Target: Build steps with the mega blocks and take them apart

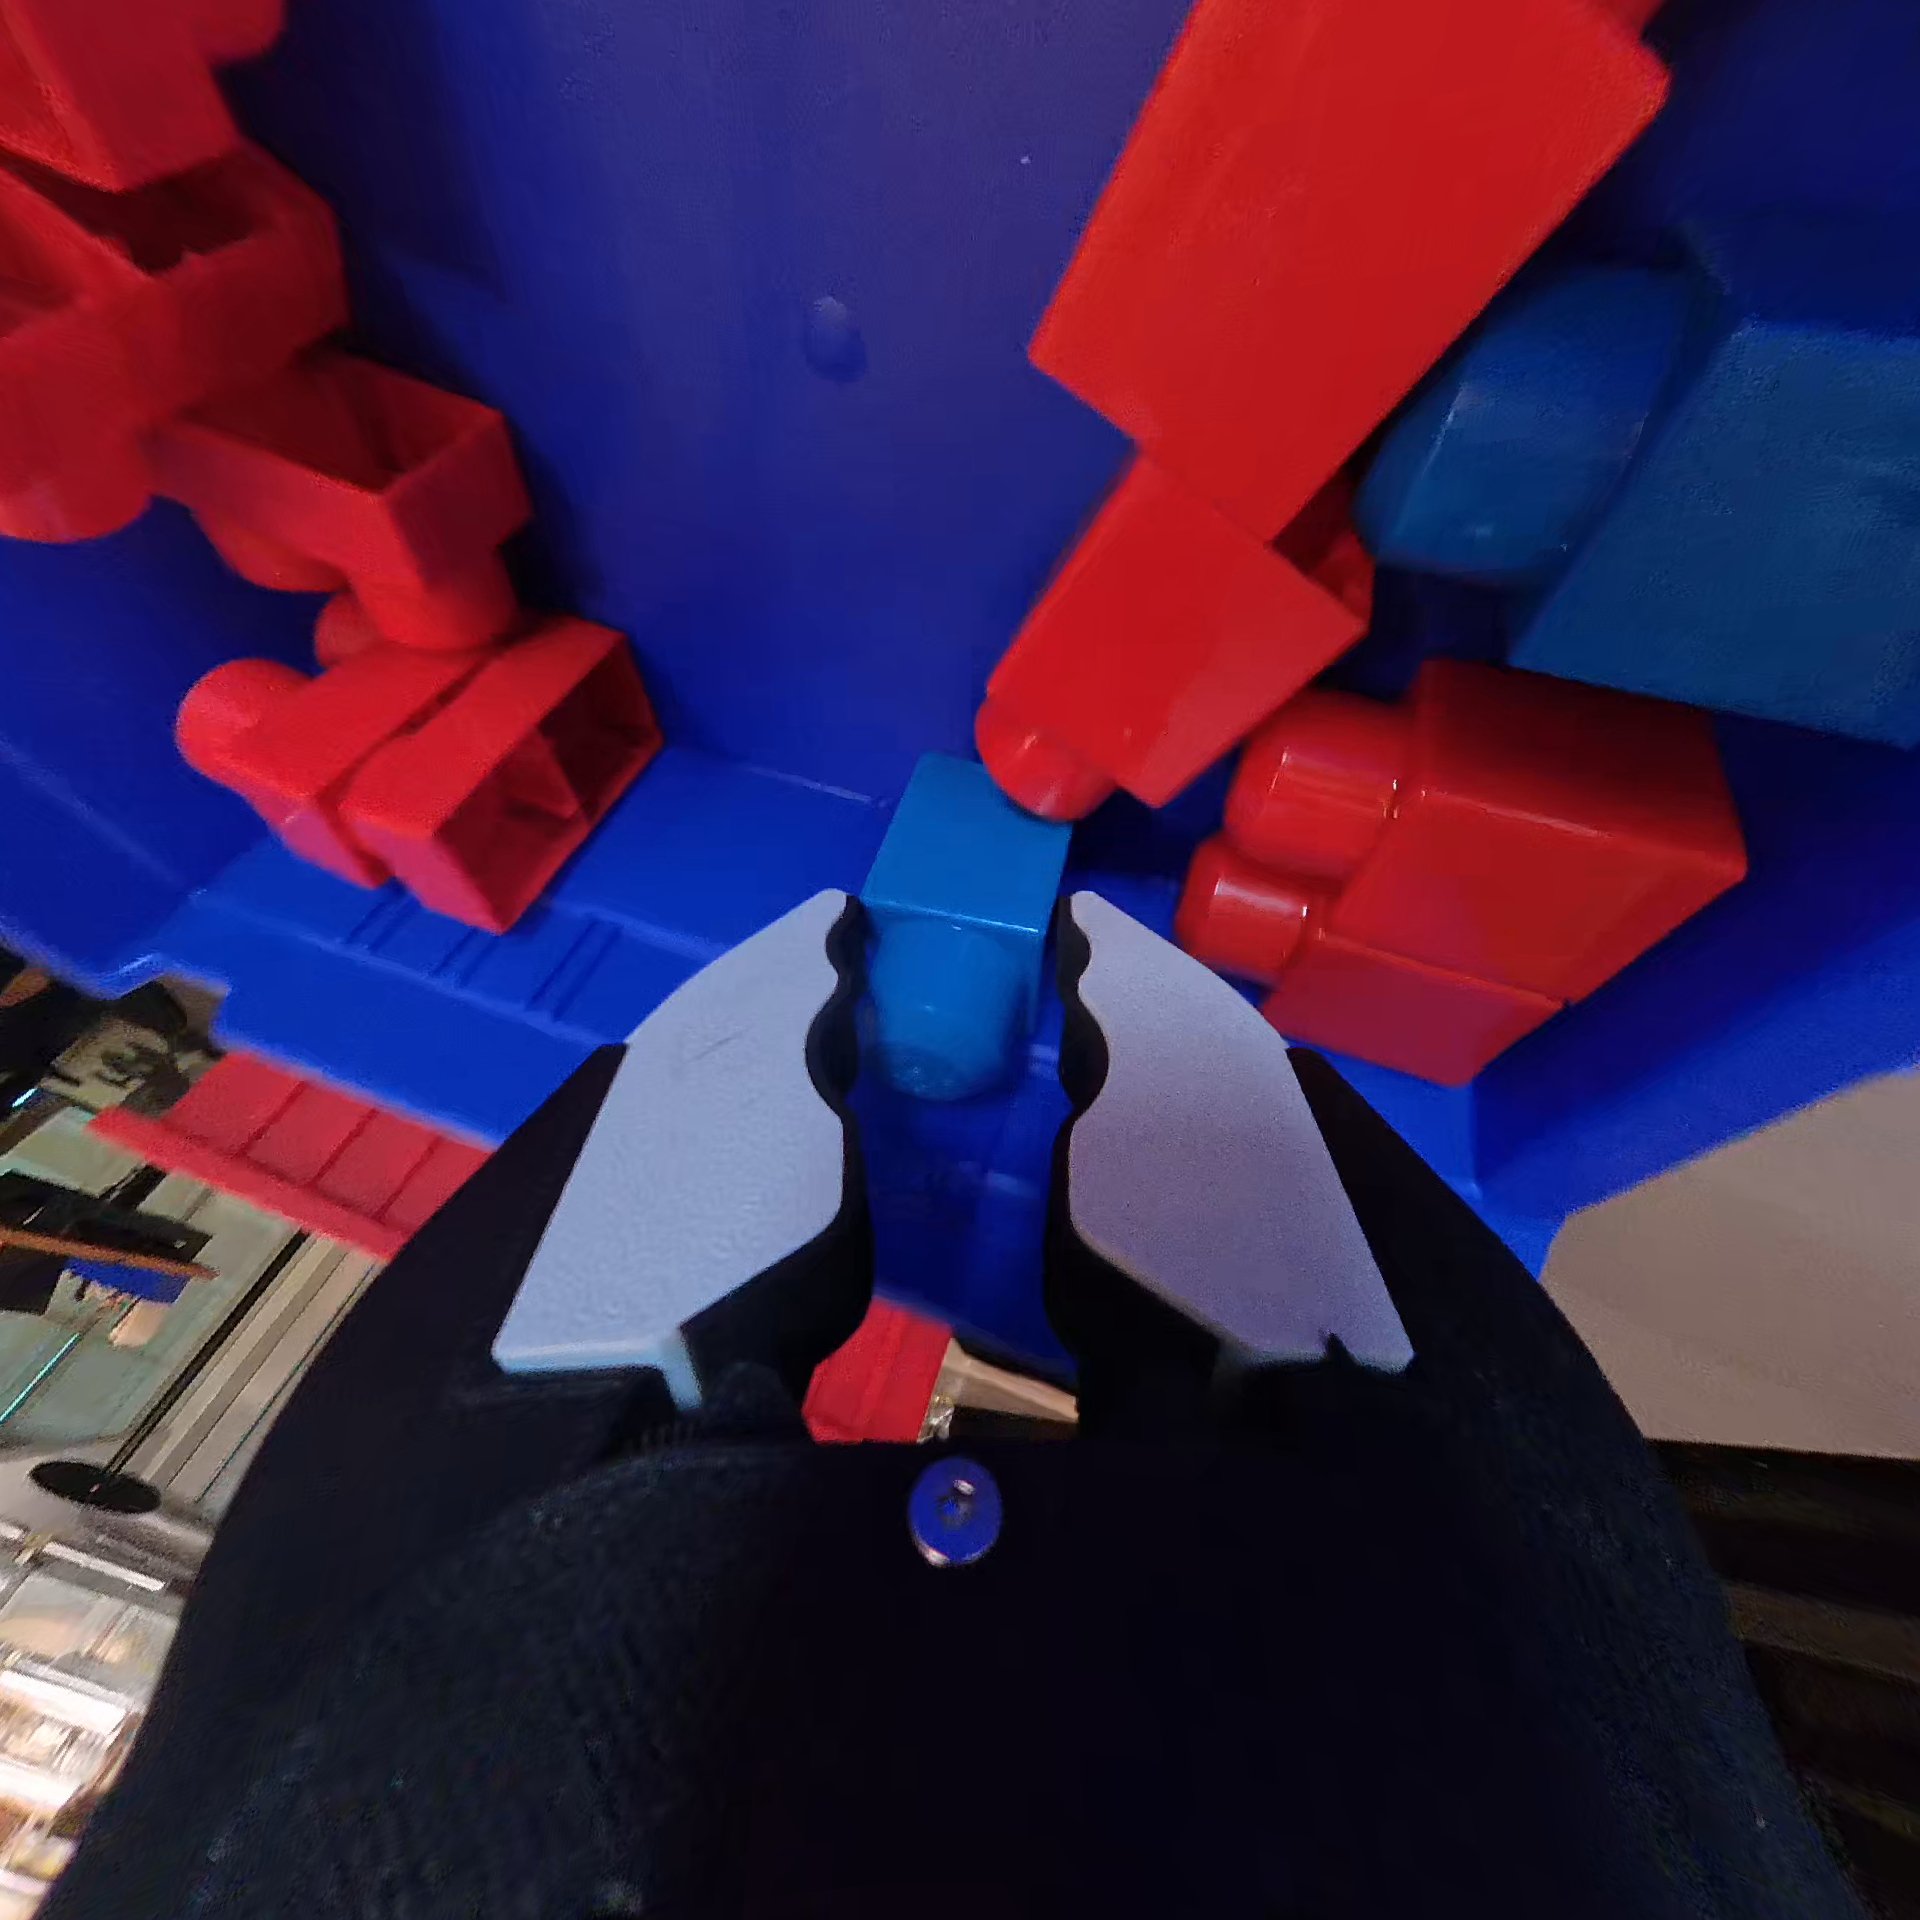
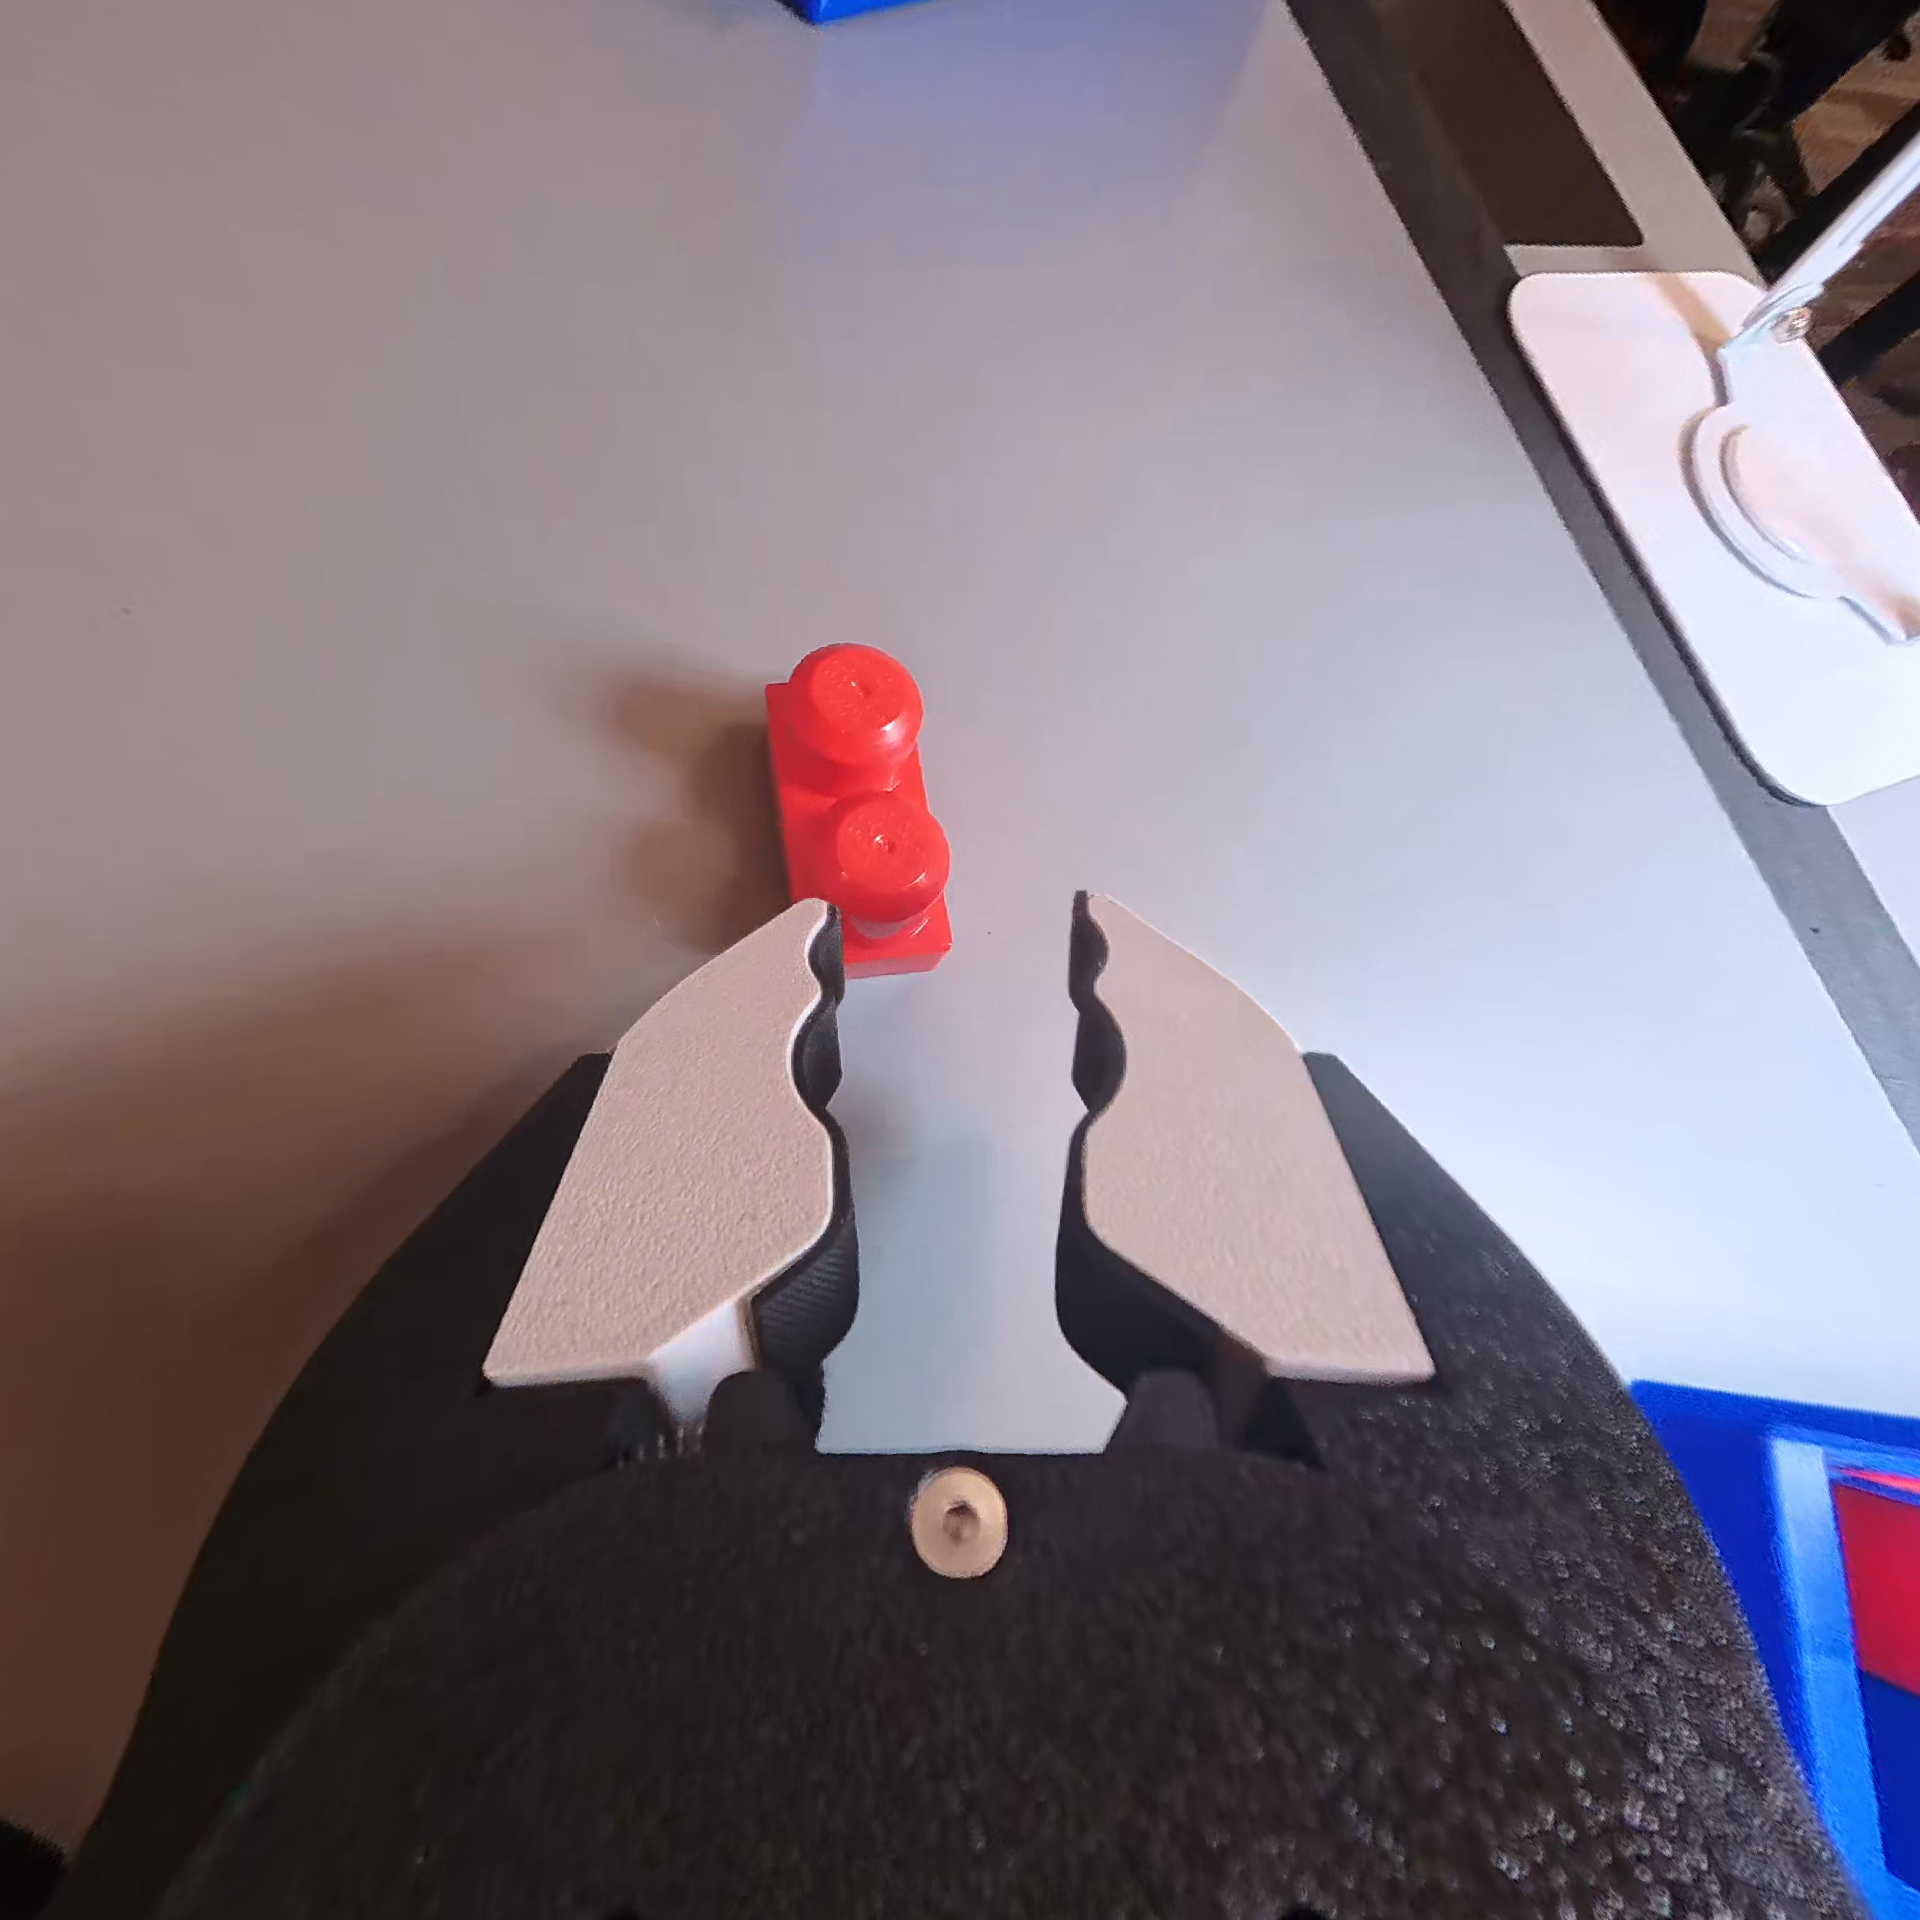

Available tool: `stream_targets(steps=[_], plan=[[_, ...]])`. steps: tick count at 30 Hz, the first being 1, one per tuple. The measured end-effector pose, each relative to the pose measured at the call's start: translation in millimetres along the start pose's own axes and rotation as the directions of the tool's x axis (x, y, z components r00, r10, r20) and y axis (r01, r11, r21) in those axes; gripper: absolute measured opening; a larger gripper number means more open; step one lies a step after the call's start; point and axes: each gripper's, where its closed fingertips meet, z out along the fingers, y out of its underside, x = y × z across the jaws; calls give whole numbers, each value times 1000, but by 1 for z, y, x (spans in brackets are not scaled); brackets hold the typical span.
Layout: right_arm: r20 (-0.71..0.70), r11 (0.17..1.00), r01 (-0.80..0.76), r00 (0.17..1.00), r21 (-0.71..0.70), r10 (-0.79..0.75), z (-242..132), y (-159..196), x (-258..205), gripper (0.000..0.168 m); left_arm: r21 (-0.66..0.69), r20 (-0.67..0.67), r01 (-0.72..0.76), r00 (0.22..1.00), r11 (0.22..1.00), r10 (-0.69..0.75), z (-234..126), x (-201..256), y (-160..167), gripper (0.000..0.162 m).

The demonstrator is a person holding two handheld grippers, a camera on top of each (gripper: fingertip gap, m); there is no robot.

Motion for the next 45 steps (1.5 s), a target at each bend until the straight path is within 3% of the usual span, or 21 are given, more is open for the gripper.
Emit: stream_targets(steps=[2,5,10,13,16,21,24,29,32,42,45], plan=[[-5,999,-21,1000,40,21,-6,-5,3,42,16,38,-1,999,1000,0,-27,-5,0,35],[0,992,-59,998,113,59,-11,-16,7,42,146,63,-24,998,989,15,-85,8,-20,35],[8,991,-39,999,126,38,-9,-21,1,43,351,17,-258,963,900,270,-165,110,-91,35],[8,996,6,1000,91,-7,-4,-15,-7,43,364,40,-440,888,821,459,-173,176,-133,35],[33,998,5,999,60,-6,1,-8,-13,47,384,52,-504,849,774,526,-168,211,-178,36],[56,999,-30,998,13,29,8,8,-16,50,503,60,-476,852,722,520,-175,231,-241,35],[54,999,-35,998,4,35,13,13,-16,51,660,58,-404,868,634,493,-196,238,-268,40],[48,1000,-30,998,1,30,23,13,-17,51,901,13,-186,915,392,404,-245,239,-274,49],[39,1000,-25,999,5,25,28,9,-18,51,943,-8,-108,939,316,344,-247,236,-264,49],[-15,1000,6,1000,1,-6,37,4,-18,51,929,-93,-13,960,371,266,-191,248,-270,55],[-52,999,30,998,-18,-30,37,5,-16,37,929,-99,0,964,370,247,-187,247,-273,55]])
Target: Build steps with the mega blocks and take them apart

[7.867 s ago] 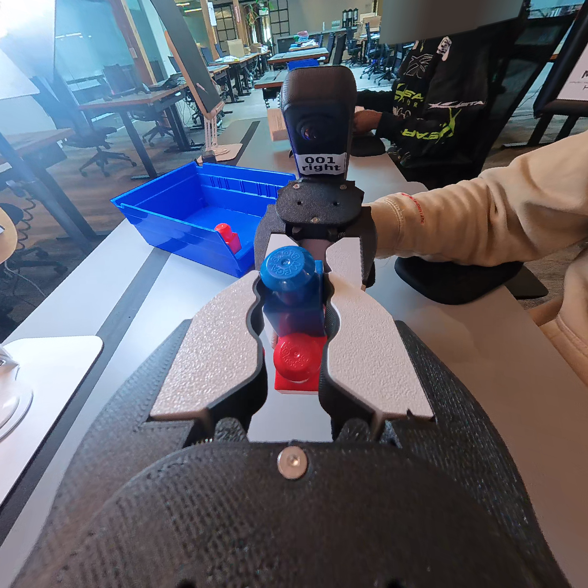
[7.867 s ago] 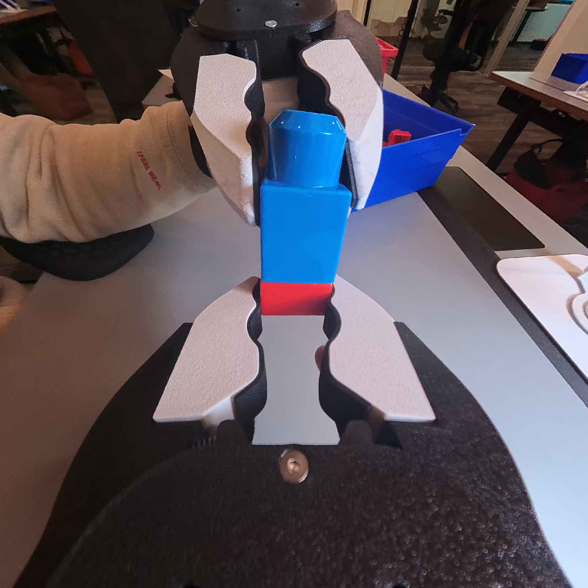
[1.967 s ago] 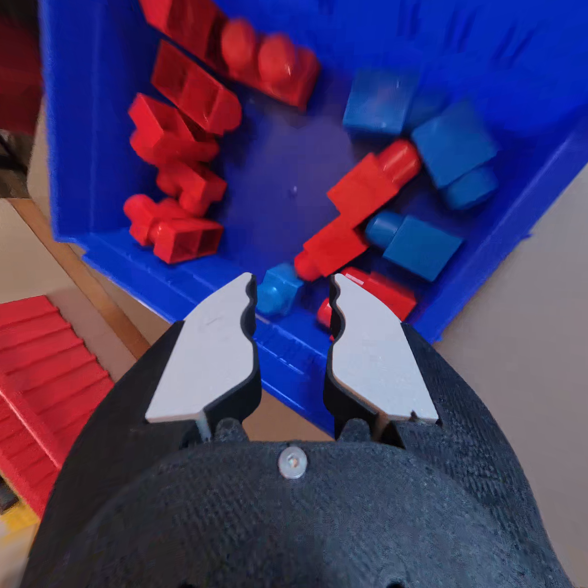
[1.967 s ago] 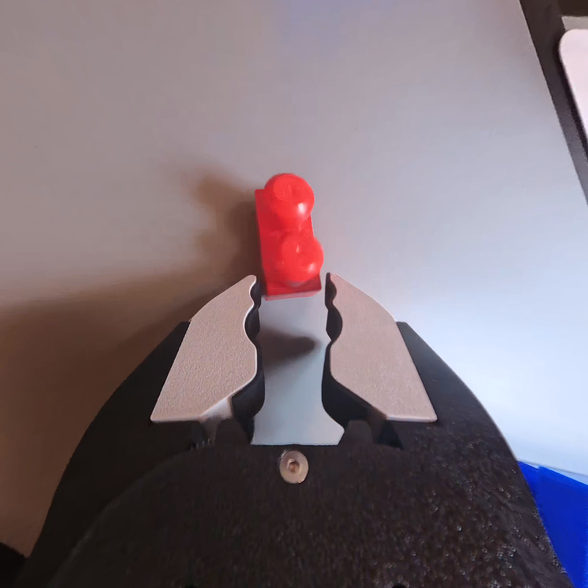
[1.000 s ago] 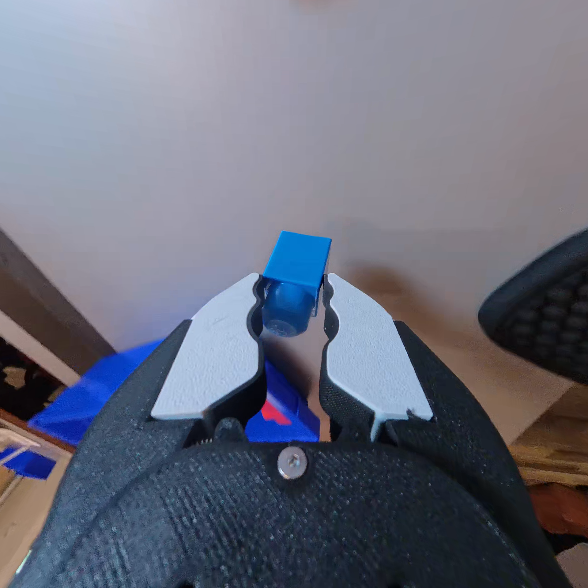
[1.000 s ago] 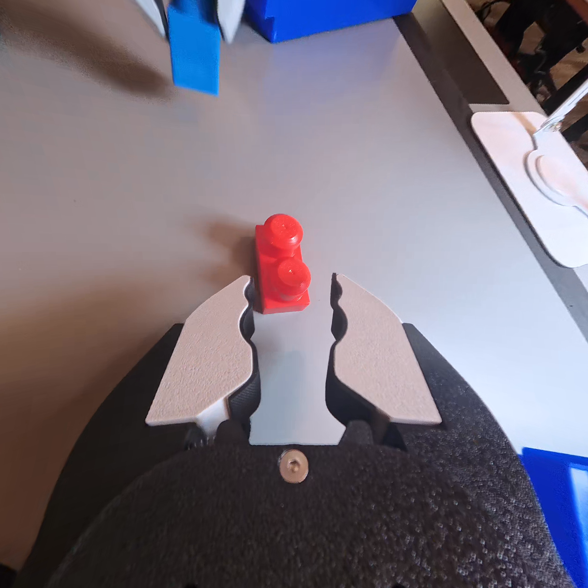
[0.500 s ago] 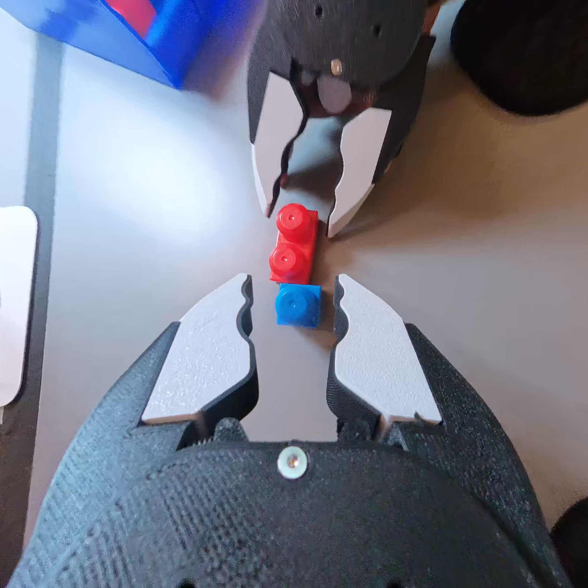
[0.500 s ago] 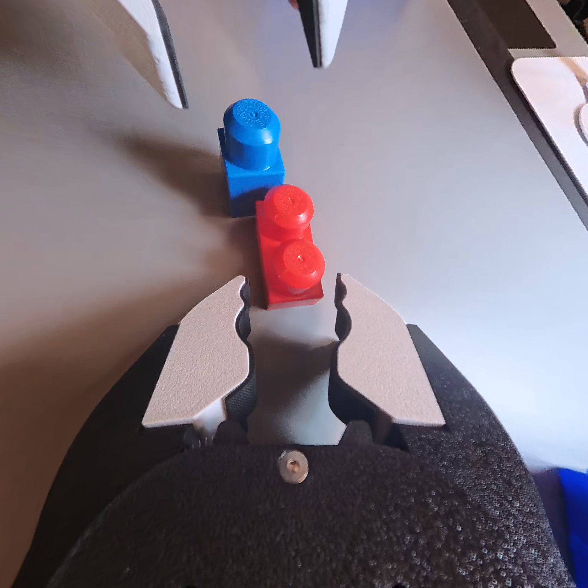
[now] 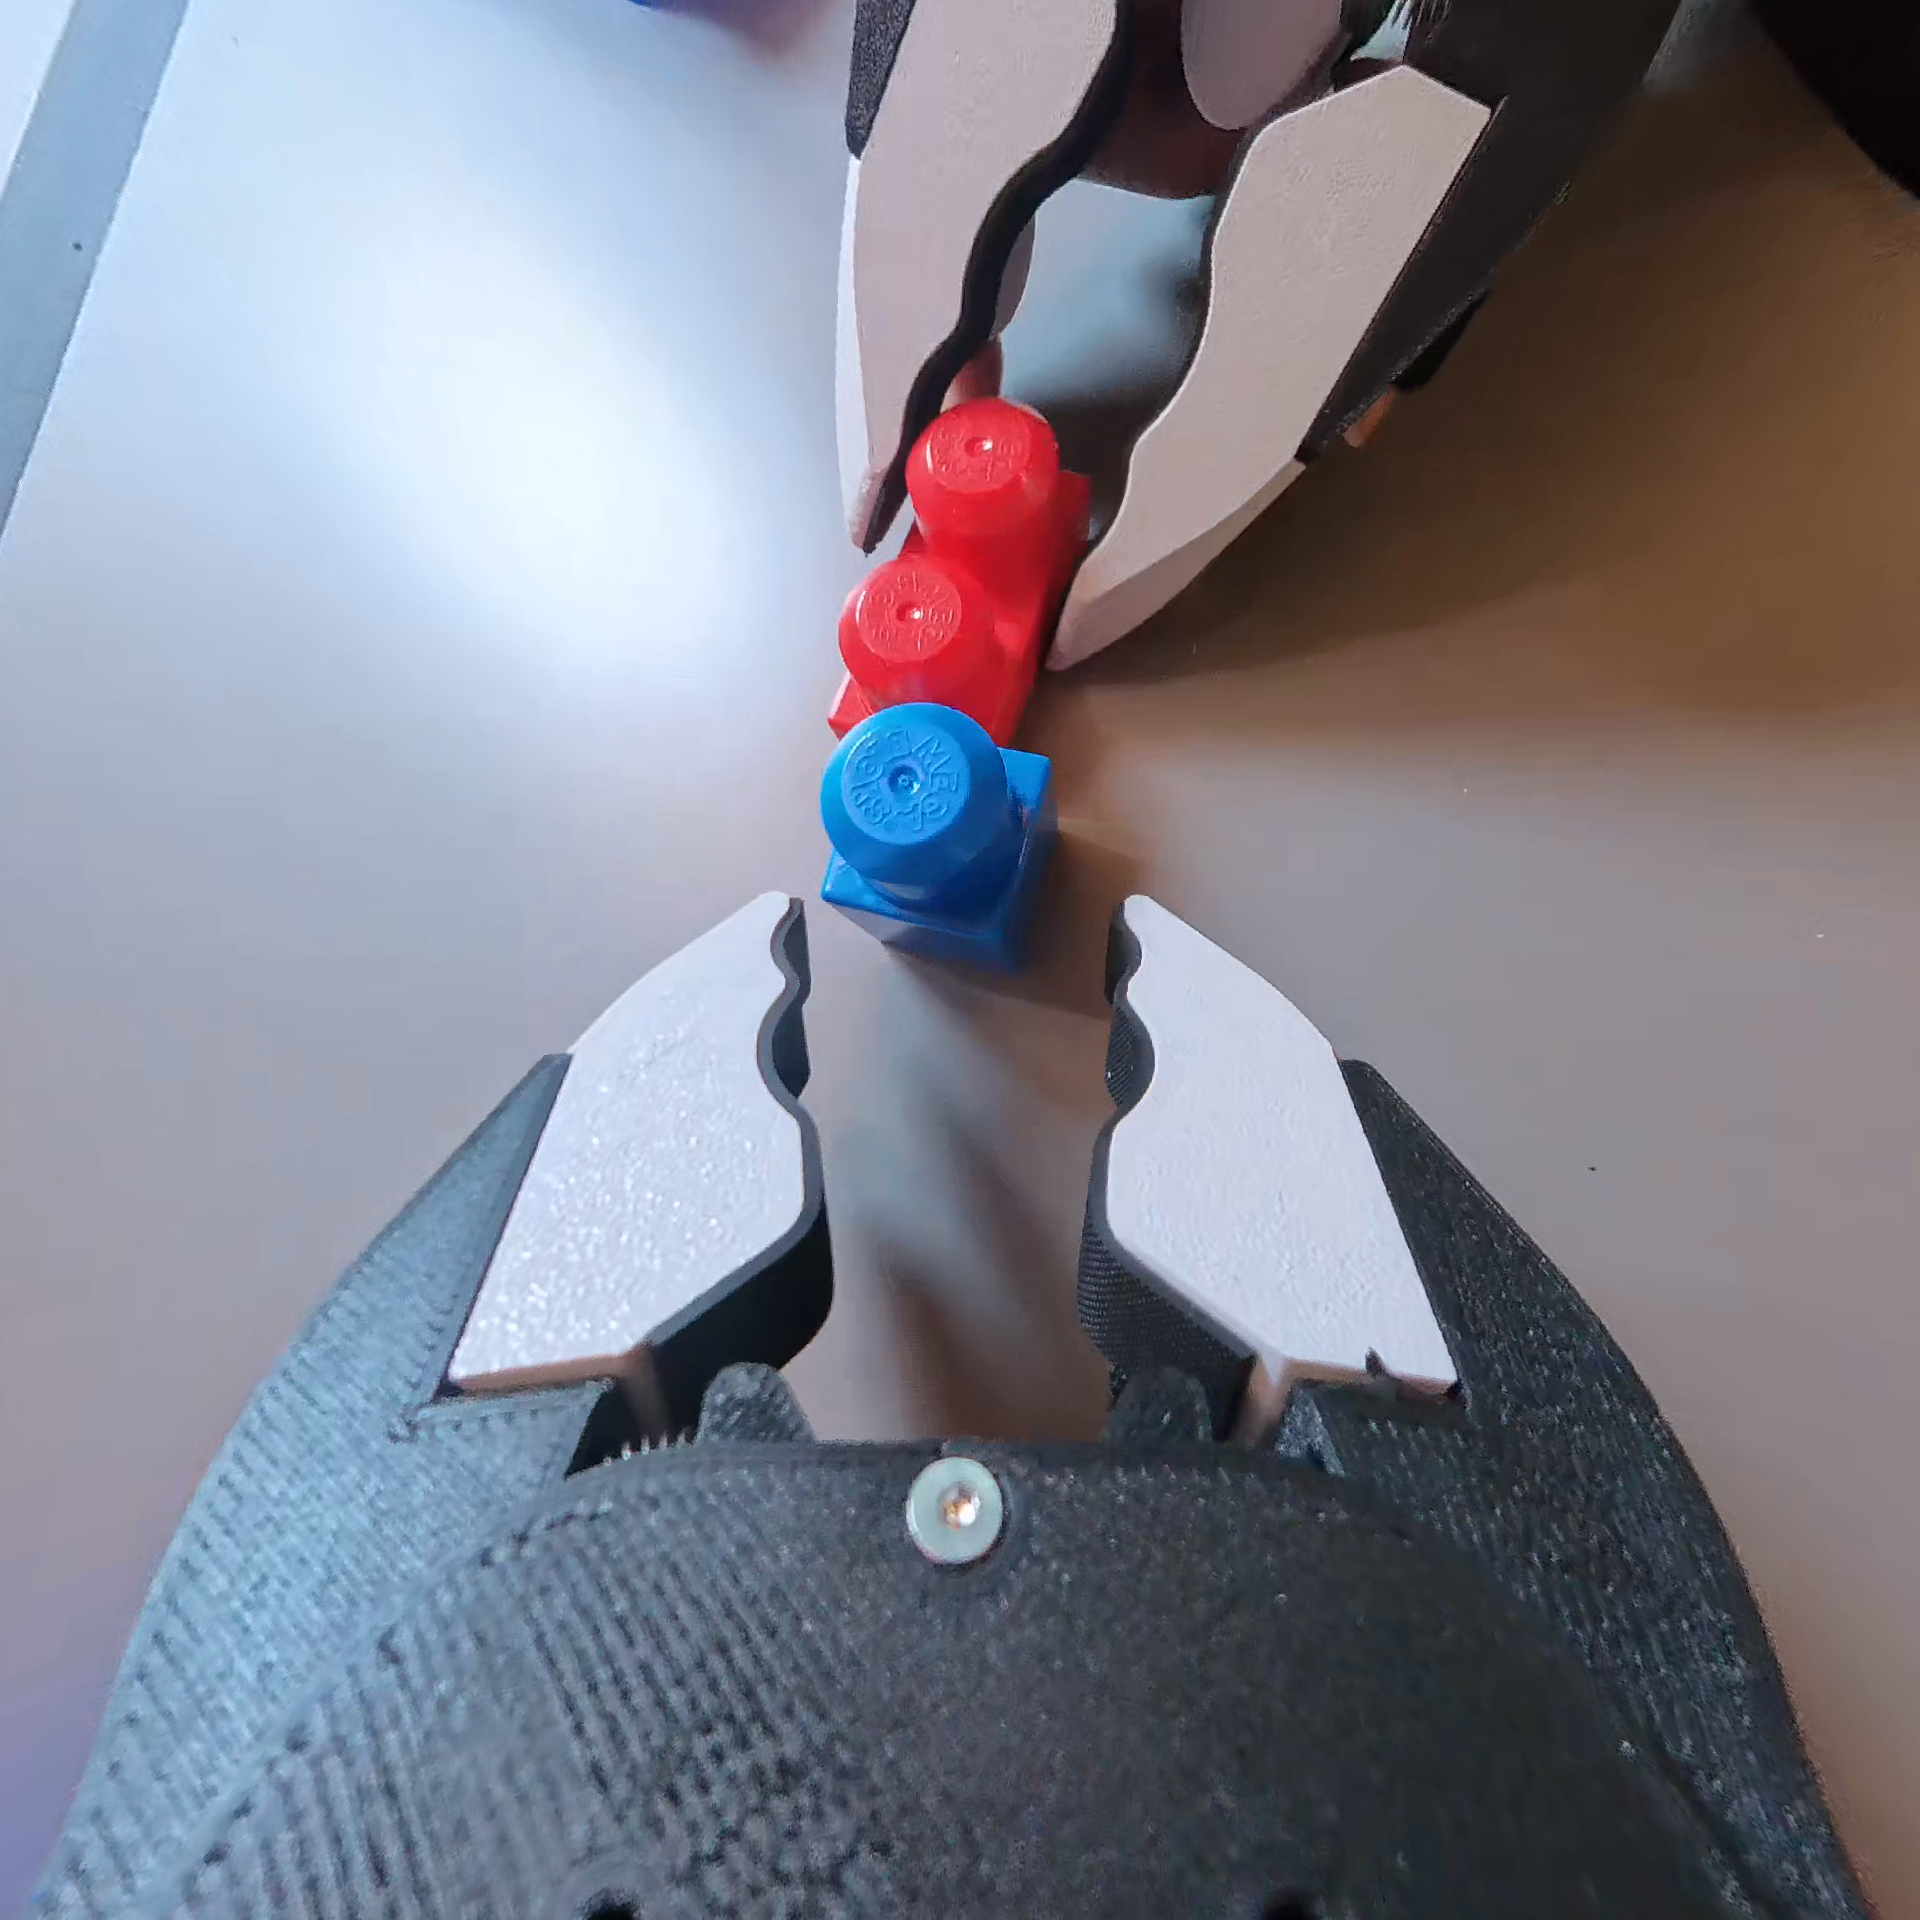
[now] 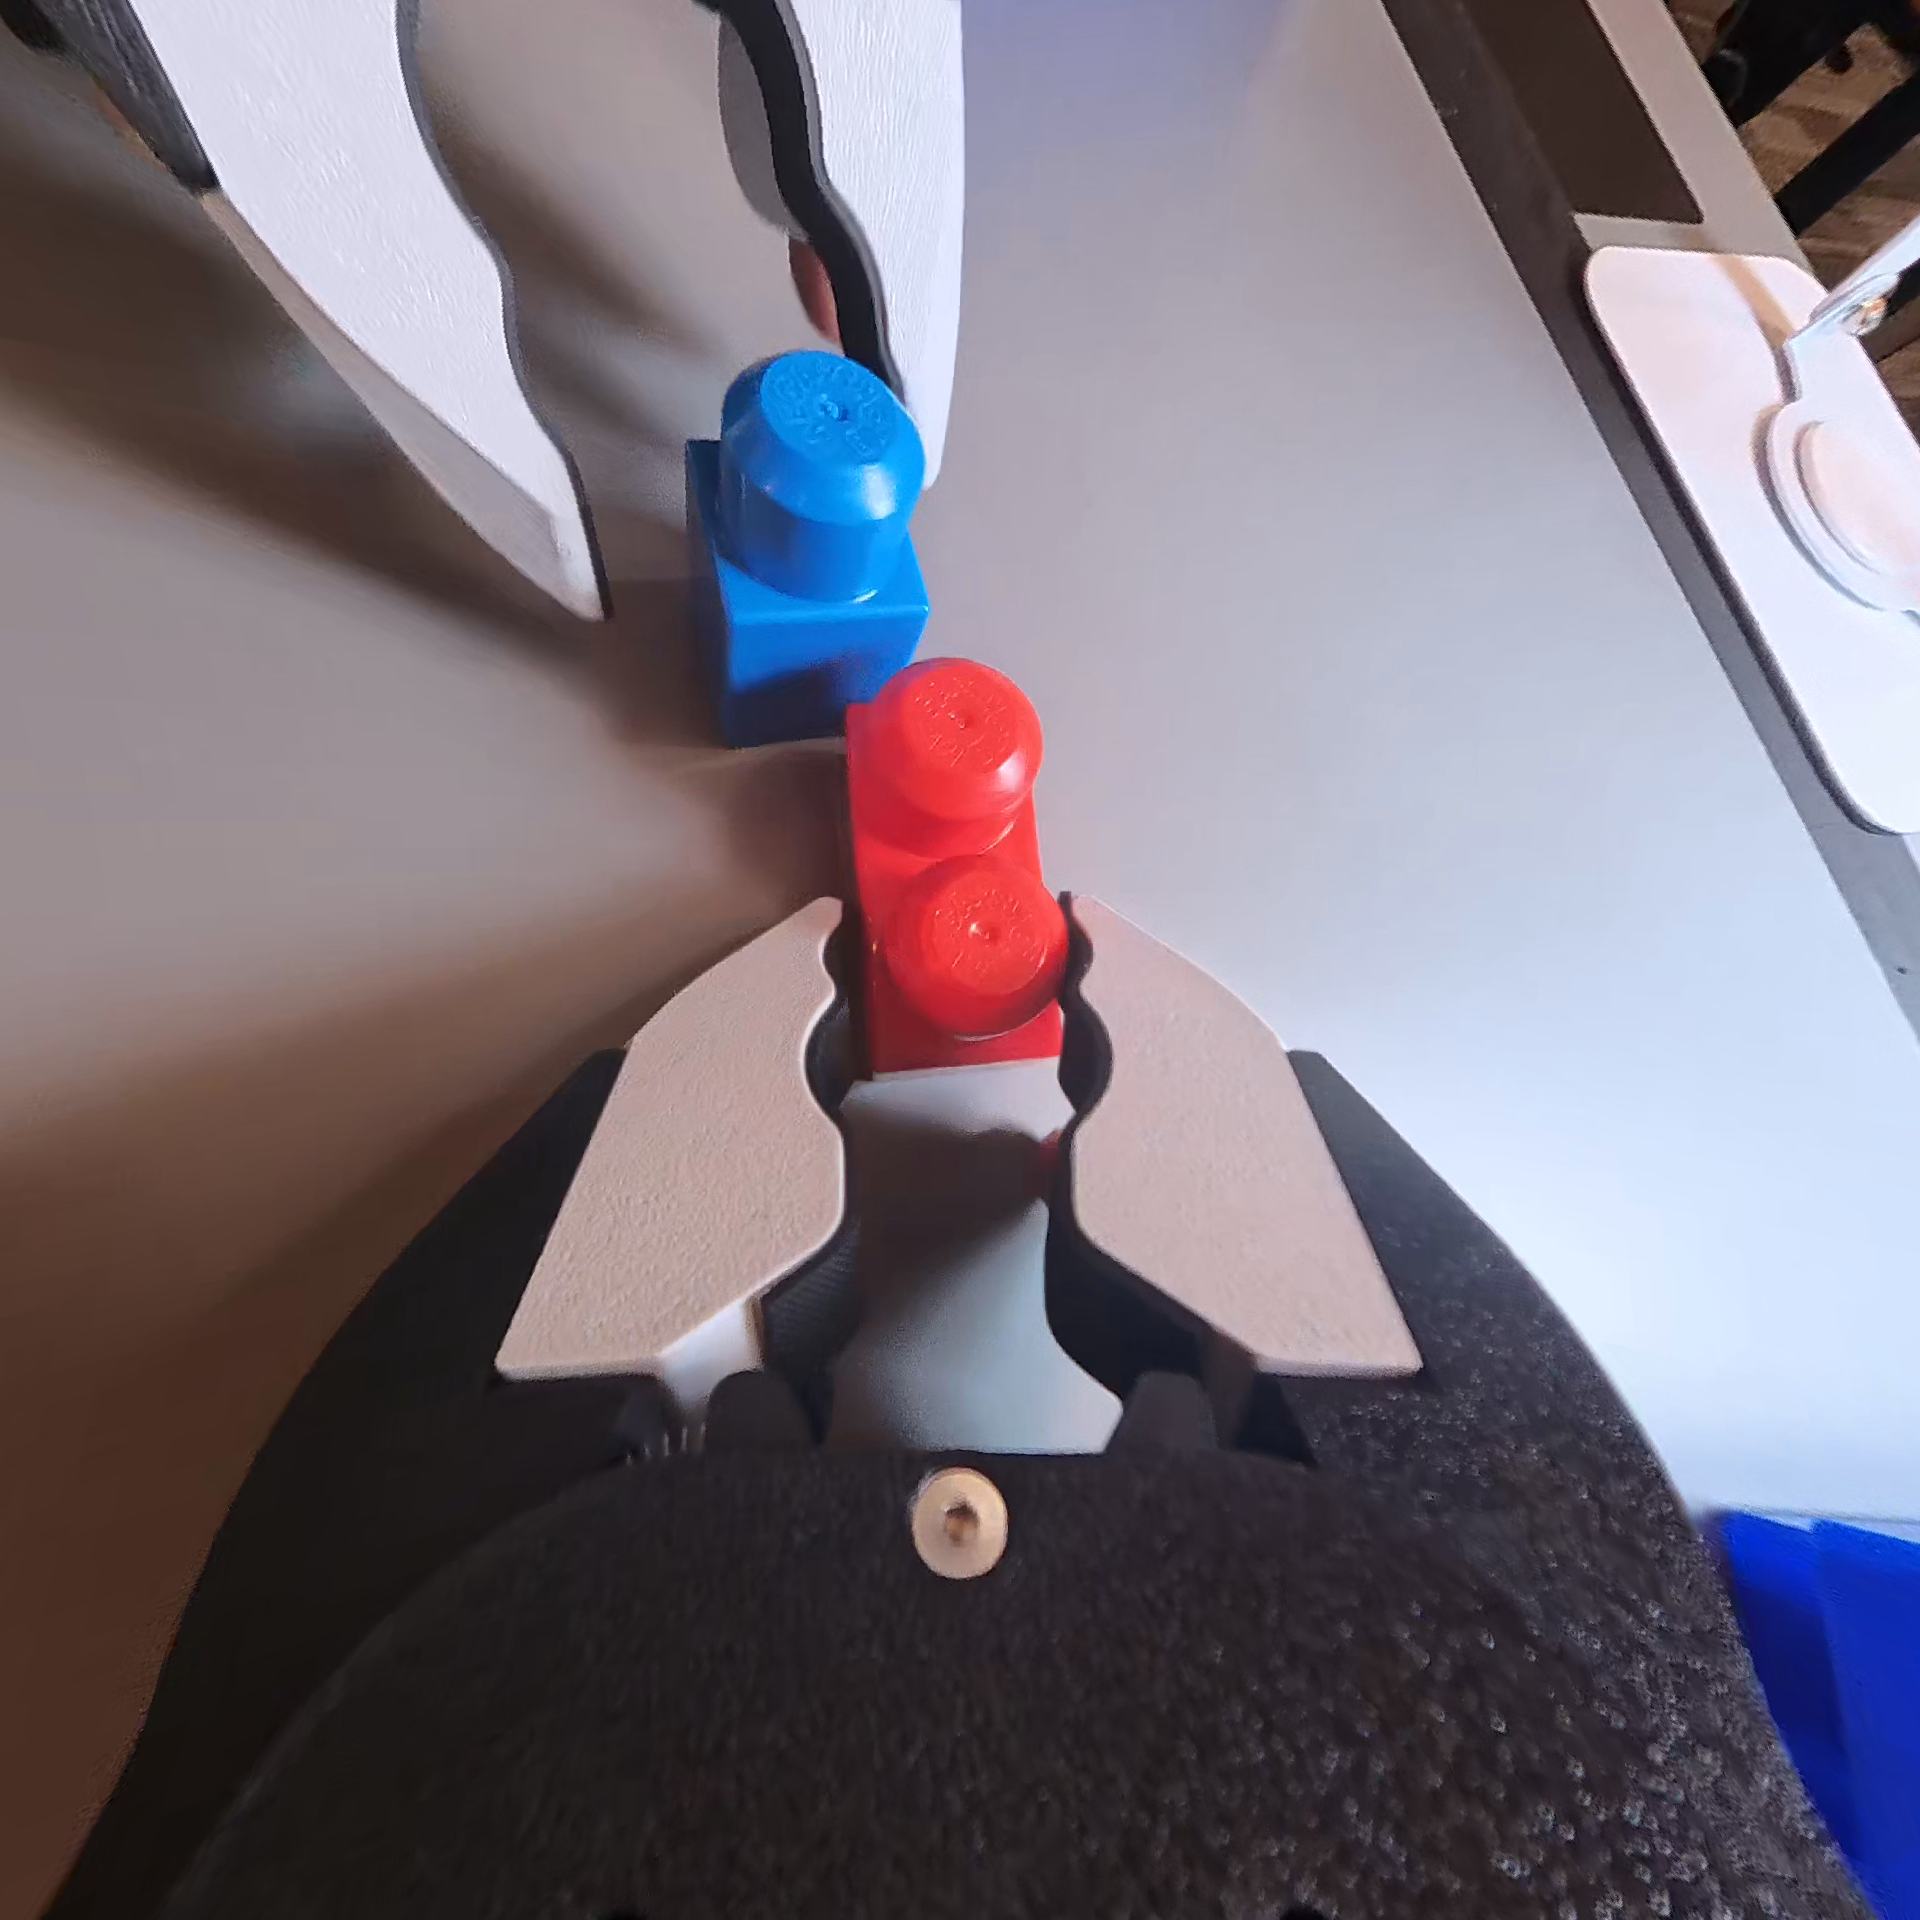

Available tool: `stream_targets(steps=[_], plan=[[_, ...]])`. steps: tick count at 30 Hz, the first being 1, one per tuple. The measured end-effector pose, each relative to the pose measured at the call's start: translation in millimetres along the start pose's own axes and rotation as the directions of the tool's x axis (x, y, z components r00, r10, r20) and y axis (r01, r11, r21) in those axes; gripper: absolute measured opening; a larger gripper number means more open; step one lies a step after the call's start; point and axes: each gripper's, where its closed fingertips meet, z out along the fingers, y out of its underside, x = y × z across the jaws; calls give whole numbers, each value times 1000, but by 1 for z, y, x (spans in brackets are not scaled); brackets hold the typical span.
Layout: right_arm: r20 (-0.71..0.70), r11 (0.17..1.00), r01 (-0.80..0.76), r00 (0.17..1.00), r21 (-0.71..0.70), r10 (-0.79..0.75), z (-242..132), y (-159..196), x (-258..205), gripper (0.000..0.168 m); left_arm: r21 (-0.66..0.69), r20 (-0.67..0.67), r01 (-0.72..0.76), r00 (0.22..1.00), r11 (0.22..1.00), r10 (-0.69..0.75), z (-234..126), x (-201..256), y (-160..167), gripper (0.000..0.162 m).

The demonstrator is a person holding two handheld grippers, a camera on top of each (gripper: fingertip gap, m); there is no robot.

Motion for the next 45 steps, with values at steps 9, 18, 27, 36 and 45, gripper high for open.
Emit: stream_targets(steps=[9,18,27,36,45], plan=[[234,769,-345,938,538,257,-79,-85,19,36,506,-129,161,986,847,-111,-68,3,-83,54],[442,594,-442,883,672,157,-105,-136,-30,36,716,-295,256,954,649,-51,-100,37,-133,41],[177,894,-235,968,382,178,-35,-81,-16,63,765,-255,278,959,580,-124,-130,0,-121,36],[137,994,-71,989,81,59,20,-52,-26,37,683,-272,304,950,665,-155,-100,-19,-79,36],[376,523,-484,875,702,305,-103,-133,28,36,730,-355,380,921,568,-161,-105,-14,-93,36]])
